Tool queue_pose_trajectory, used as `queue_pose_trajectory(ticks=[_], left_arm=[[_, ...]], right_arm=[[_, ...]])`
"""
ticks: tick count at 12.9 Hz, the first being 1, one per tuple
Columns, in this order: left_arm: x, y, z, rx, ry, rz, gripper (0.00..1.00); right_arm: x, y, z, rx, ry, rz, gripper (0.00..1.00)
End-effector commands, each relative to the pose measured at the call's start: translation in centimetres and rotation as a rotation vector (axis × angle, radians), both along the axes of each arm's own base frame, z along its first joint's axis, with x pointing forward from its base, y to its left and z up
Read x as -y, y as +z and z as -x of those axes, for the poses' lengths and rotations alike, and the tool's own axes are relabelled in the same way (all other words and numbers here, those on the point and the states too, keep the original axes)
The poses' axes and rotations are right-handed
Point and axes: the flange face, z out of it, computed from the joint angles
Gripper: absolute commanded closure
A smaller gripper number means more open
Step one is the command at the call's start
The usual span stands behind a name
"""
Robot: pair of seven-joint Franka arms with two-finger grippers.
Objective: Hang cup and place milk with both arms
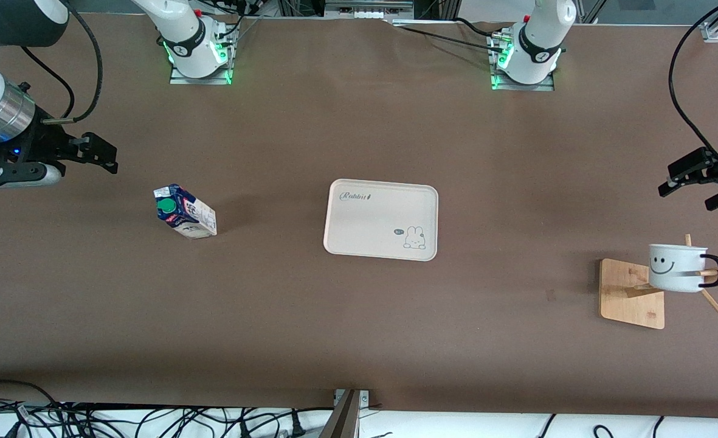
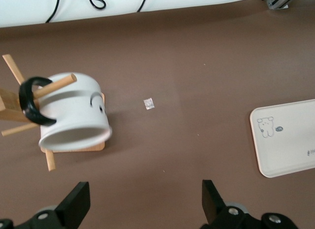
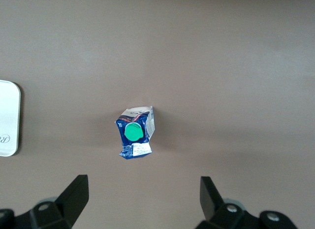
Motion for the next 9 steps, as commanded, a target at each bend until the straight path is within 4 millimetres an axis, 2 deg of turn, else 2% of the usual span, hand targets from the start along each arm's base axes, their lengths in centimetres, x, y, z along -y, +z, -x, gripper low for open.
queue_pose_trajectory(ticks=[1, 2, 5, 6, 7, 9], left_arm=[[2.4, 1.7, 0.1, -0.091, 0.039, -0.064, 0.0], [3.2, 1.5, 0.2, -0.119, 0.065, -0.097, 0.0], [2.4, 0.3, 0.2, -0.184, 0.166, -0.104, 0.0], [2.2, 0.8, 0.6, -0.205, 0.165, -0.125, 0.0], [2.4, 1.9, 1.2, -0.247, 0.152, -0.128, 0.0], [3.1, 6.6, 2.7, -0.297, 0.128, -0.137, 0.0]], right_arm=[[0.1, 0.6, 0.2, 0.012, 0.012, 0.004, 0.0], [0.1, 0.5, 0.2, 0.01, 0.012, 0.005, 0.0], [0.1, 0.6, 0.2, 0.012, 0.012, 0.004, 0.0], [0.1, 0.6, 0.2, 0.012, 0.012, 0.004, 0.0], [0.1, 0.5, 0.2, 0.01, 0.012, 0.005, 0.0], [0.1, 0.5, 0.2, 0.01, 0.012, 0.005, 0.0]])
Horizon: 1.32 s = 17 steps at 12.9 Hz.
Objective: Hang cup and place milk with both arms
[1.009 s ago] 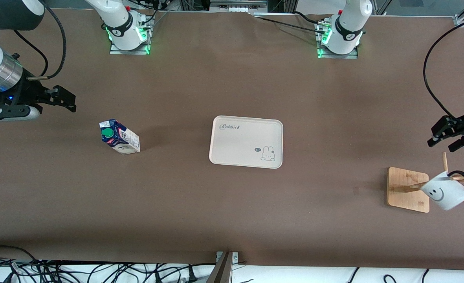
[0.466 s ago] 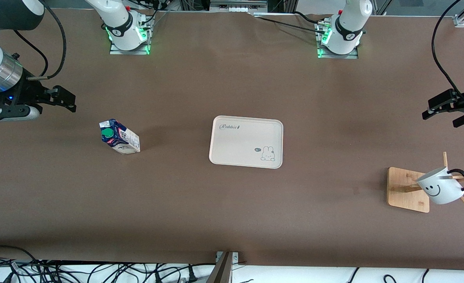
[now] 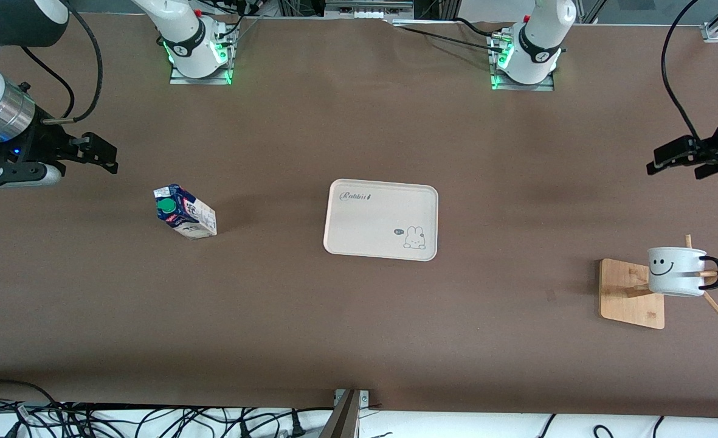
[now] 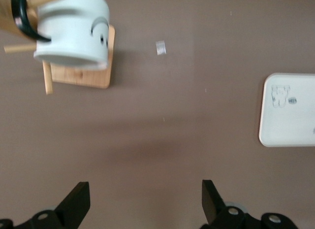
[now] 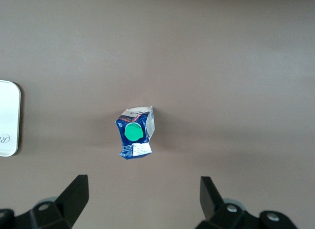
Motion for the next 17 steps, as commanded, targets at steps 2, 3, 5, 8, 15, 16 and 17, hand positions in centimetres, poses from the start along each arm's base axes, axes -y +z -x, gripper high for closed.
queue_pose_trajectory(ticks=[2, 3, 5, 8, 15, 16, 17], left_arm=[[2.9, 5.7, 0.5, -0.008, -0.048, -0.033, 0.0], [5.5, 5.7, 0.4, -0.008, -0.097, -0.049, 0.0], [8.6, 6.2, 0.6, -0.001, -0.171, -0.186, 0.0], [7.6, 6.3, 0.7, 0.008, -0.14, -0.102, 0.0], [7.6, 5.9, 2.2, 0.026, -0.039, -0.047, 0.0], [6.8, 5.9, 2.1, 0.033, -0.055, -0.044, 0.0], [6.1, 5.8, 2.1, 0.032, -0.046, -0.044, 0.0]], right_arm=[[0.1, 0.6, 0.2, 0.012, 0.012, 0.004, 0.0], [0.1, 0.5, 0.2, 0.01, 0.012, 0.005, 0.0], [0.1, 0.5, 0.2, 0.01, 0.012, 0.005, 0.0], [0.1, 0.6, 0.2, 0.012, 0.012, 0.004, 0.0], [0.1, 0.6, 0.2, 0.012, 0.012, 0.004, 0.0], [0.1, 0.6, 0.2, 0.012, 0.012, 0.004, 0.0], [0.1, 0.6, 0.2, 0.012, 0.012, 0.004, 0.0]])
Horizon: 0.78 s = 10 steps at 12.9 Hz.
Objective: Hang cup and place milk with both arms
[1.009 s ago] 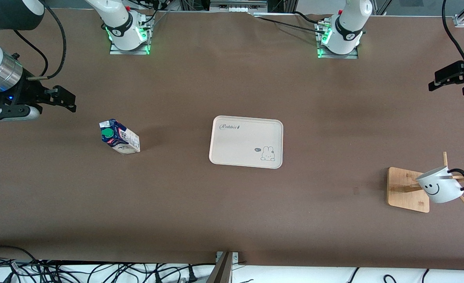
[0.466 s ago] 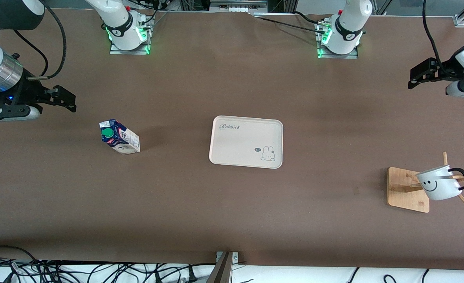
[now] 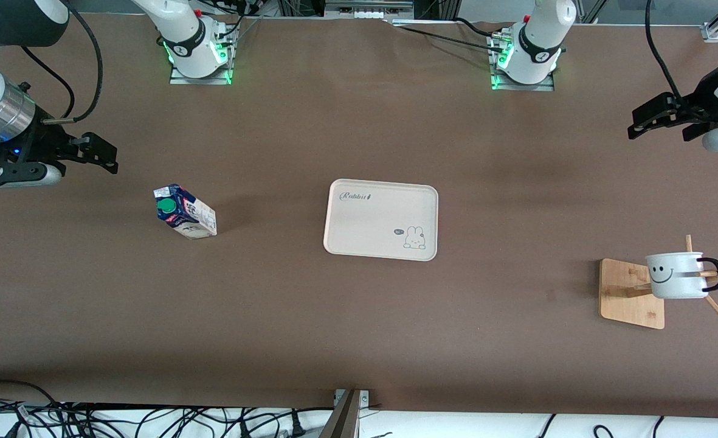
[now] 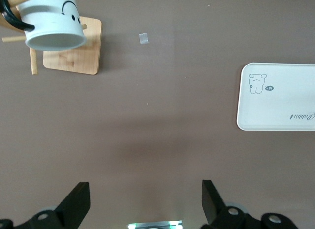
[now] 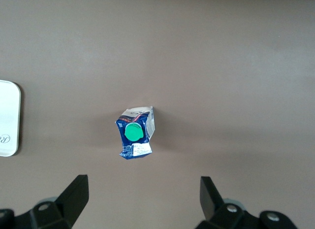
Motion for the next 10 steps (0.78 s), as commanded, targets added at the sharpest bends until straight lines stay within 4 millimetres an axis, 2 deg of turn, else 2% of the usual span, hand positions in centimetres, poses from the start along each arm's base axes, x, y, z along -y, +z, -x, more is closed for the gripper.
queue_pose_trajectory(ticks=[1, 5, 10], left_arm=[[-1.5, 0.2, 0.7, 0.019, -0.035, 0.011, 0.0], [-3.7, -0.2, -0.1, 0.006, 0.016, 0.023, 0.0], [-3.5, -0.4, 0.2, -0.022, 0.002, 0.013, 0.0]], right_arm=[[0.1, 0.6, 0.2, 0.011, 0.012, 0.005, 0.0], [0.1, 0.6, 0.2, 0.011, 0.012, 0.005, 0.0], [0.1, 0.6, 0.2, 0.011, 0.012, 0.005, 0.0]])
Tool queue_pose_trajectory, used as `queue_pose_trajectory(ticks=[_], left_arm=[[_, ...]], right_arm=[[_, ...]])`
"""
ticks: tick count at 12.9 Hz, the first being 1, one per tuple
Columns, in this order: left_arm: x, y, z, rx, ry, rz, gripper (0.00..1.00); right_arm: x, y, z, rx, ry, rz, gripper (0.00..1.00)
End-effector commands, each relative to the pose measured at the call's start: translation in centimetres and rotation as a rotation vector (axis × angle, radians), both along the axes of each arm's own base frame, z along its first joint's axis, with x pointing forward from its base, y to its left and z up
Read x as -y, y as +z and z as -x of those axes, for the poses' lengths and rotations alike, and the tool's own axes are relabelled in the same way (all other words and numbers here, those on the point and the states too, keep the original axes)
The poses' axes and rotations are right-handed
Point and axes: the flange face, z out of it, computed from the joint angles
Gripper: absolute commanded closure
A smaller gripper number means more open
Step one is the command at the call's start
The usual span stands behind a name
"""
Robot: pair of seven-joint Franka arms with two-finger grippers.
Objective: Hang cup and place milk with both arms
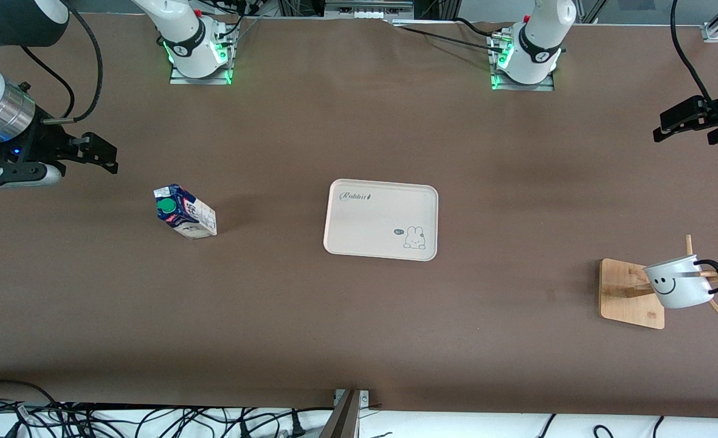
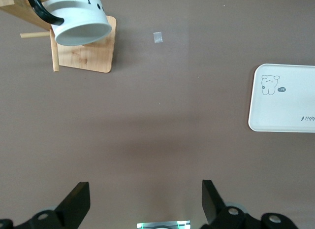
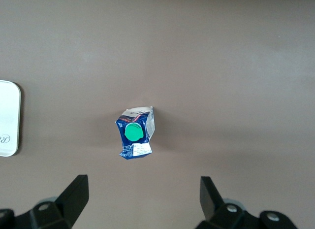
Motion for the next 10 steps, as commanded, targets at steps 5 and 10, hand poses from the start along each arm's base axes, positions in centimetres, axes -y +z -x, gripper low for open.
queue_pose_trajectory(ticks=[5, 10], left_arm=[[0.0, 0.1, 0.1, -0.006, -0.029, 0.01, 0.0], [-0.5, -0.4, -0.2, -0.017, 0.012, -0.02, 0.0]], right_arm=[[0.0, 0.5, 0.2, 0.008, -0.002, 0.005, 0.0], [-1.8, 0.2, 0.2, 0.005, 0.035, 0.016, 0.0]])
